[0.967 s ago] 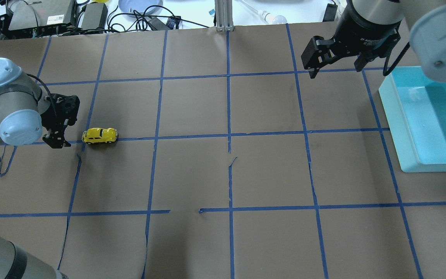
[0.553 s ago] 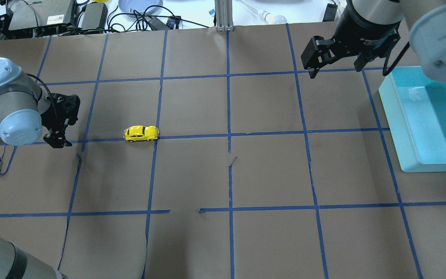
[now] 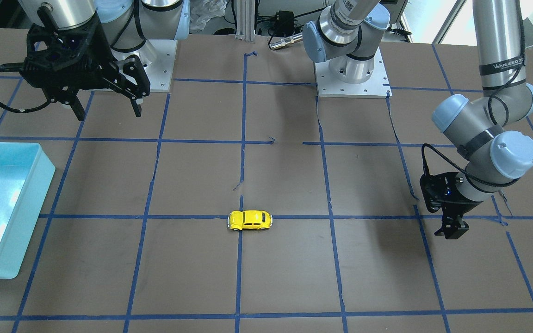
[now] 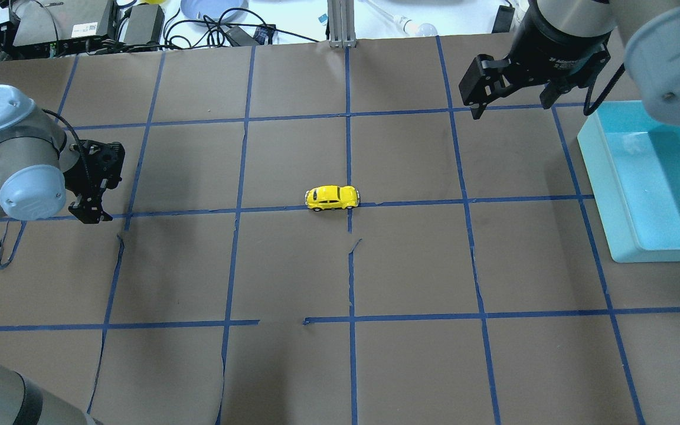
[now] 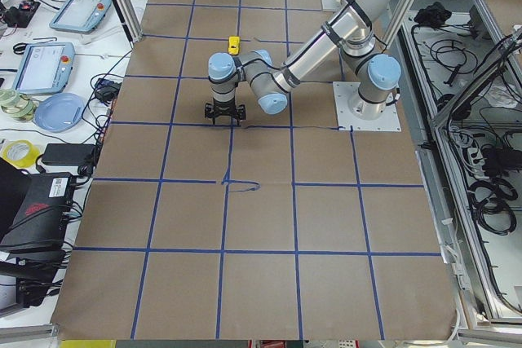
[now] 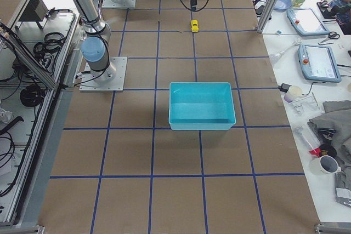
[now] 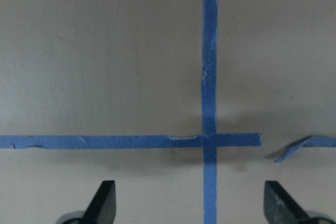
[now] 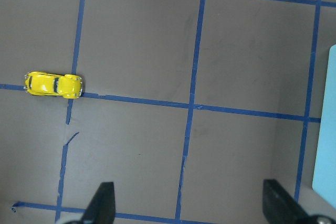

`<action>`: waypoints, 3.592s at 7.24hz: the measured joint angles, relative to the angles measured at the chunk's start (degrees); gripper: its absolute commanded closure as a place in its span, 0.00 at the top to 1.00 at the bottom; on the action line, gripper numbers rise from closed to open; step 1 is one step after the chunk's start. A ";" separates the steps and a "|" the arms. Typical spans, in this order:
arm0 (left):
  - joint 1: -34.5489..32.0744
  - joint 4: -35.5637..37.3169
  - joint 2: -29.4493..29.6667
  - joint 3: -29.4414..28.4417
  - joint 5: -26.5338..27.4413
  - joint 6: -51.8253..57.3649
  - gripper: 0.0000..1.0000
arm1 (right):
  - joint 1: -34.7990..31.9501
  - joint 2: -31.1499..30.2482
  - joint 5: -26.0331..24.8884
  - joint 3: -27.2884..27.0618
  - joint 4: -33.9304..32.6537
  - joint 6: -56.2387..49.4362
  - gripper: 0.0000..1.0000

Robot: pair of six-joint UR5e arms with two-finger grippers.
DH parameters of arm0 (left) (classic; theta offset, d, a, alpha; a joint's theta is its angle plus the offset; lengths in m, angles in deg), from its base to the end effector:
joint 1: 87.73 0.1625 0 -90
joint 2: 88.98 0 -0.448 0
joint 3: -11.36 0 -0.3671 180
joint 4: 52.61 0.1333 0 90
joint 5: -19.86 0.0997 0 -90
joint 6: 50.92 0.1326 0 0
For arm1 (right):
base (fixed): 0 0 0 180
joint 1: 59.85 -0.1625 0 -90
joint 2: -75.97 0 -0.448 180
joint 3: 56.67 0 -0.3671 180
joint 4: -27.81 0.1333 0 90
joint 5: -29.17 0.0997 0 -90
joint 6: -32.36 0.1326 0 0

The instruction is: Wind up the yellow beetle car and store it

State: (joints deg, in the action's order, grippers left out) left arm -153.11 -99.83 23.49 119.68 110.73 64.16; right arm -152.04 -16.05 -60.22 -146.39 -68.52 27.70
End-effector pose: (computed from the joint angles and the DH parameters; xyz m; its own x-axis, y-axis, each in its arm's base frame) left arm 0.1112 -0.5578 0.2076 0.0081 0.9997 -0.0250 0.9996 -0.0074 0.0285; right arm 0.1526 -0.4640 0.5088 -0.9928 -0.1199 0.0017 -0.1188 0.9815 -0.1504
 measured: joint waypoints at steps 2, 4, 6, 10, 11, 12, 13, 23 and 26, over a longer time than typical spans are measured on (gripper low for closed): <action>-2.29 -0.69 -1.91 -0.23 0.20 -3.25 1.00 | 0.00 0.00 0.01 -0.01 0.00 0.00 1.00; -8.06 -10.17 -5.97 -4.55 0.31 -13.48 1.00 | 0.00 0.03 -0.01 -0.01 -0.04 0.00 1.00; -14.38 -27.21 -9.75 -13.80 -0.78 -28.35 1.00 | 0.00 0.29 -0.07 -0.01 0.01 -0.10 1.00; -22.66 -38.72 -16.19 -20.54 -2.95 -53.49 1.00 | -2.76 8.06 3.60 -0.09 -1.82 -3.11 1.00; -23.98 -40.02 -17.87 -20.69 -2.98 -59.10 1.00 | -4.77 11.88 4.18 -0.08 -4.03 -3.43 1.00; -24.66 -40.86 -19.20 -20.74 -3.01 -65.03 1.00 | -7.12 15.48 4.39 -0.10 -7.84 -3.59 1.00; -24.99 -41.30 -20.48 -20.76 -3.51 -71.64 1.00 | -9.60 18.53 4.43 -0.18 -12.42 -3.68 1.00; -26.43 -41.02 -24.13 -20.12 -2.78 -112.76 1.00 | -17.16 32.81 0.40 -4.89 -31.50 -61.13 0.89; -26.70 -40.78 -23.75 -20.02 -1.89 -113.36 1.00 | -17.34 34.12 0.40 -5.23 -32.23 -63.45 0.22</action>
State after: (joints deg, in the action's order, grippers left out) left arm -179.82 -140.61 -0.25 99.66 108.85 -49.20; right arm -169.38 18.07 -59.82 -151.62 -100.75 -35.74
